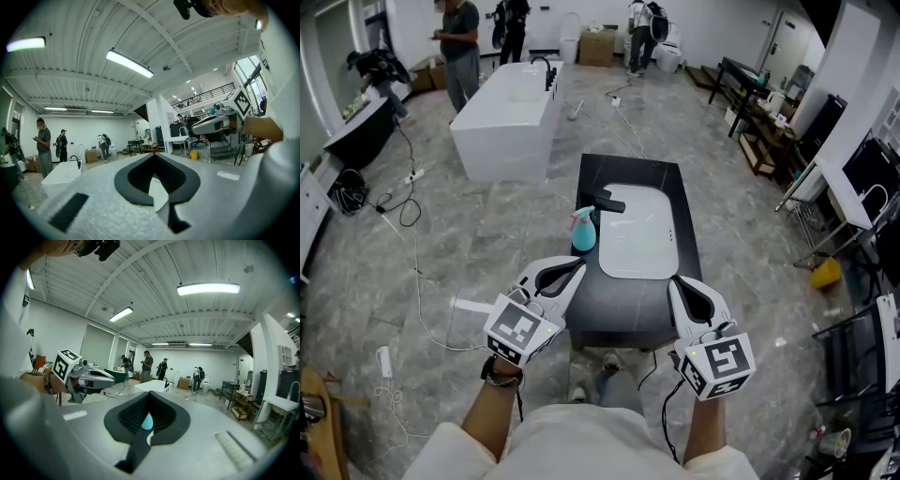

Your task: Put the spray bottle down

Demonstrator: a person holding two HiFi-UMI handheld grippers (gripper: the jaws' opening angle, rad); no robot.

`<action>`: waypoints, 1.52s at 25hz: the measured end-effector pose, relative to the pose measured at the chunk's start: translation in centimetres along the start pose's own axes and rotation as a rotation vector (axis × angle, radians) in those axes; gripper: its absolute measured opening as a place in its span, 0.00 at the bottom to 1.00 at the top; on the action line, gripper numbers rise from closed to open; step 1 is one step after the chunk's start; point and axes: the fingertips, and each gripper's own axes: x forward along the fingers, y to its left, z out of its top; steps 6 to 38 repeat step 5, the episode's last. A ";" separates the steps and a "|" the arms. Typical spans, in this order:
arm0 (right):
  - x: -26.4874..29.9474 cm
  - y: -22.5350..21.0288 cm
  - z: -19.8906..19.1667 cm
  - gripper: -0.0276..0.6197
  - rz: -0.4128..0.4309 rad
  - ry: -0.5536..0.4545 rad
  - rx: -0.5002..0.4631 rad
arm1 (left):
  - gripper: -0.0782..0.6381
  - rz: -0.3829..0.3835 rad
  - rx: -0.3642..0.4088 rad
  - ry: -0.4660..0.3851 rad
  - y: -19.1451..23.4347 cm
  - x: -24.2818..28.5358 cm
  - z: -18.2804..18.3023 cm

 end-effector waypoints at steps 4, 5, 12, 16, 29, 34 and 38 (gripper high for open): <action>0.6 0.1 -0.3 0.05 0.000 0.004 0.001 | 0.12 -0.005 0.002 0.003 0.3 0.1 -0.3; 0.7 0.1 -0.3 0.05 0.000 0.005 0.001 | 0.12 -0.006 0.002 0.003 0.4 0.1 -0.3; 0.7 0.1 -0.3 0.05 0.000 0.005 0.001 | 0.12 -0.006 0.002 0.003 0.4 0.1 -0.3; 0.7 0.1 -0.3 0.05 0.000 0.005 0.001 | 0.12 -0.006 0.002 0.003 0.4 0.1 -0.3; 0.7 0.1 -0.3 0.05 0.000 0.005 0.001 | 0.12 -0.006 0.002 0.003 0.4 0.1 -0.3; 0.7 0.1 -0.3 0.05 0.000 0.005 0.001 | 0.12 -0.006 0.002 0.003 0.4 0.1 -0.3; 0.7 0.1 -0.3 0.05 0.000 0.005 0.001 | 0.12 -0.006 0.002 0.003 0.4 0.1 -0.3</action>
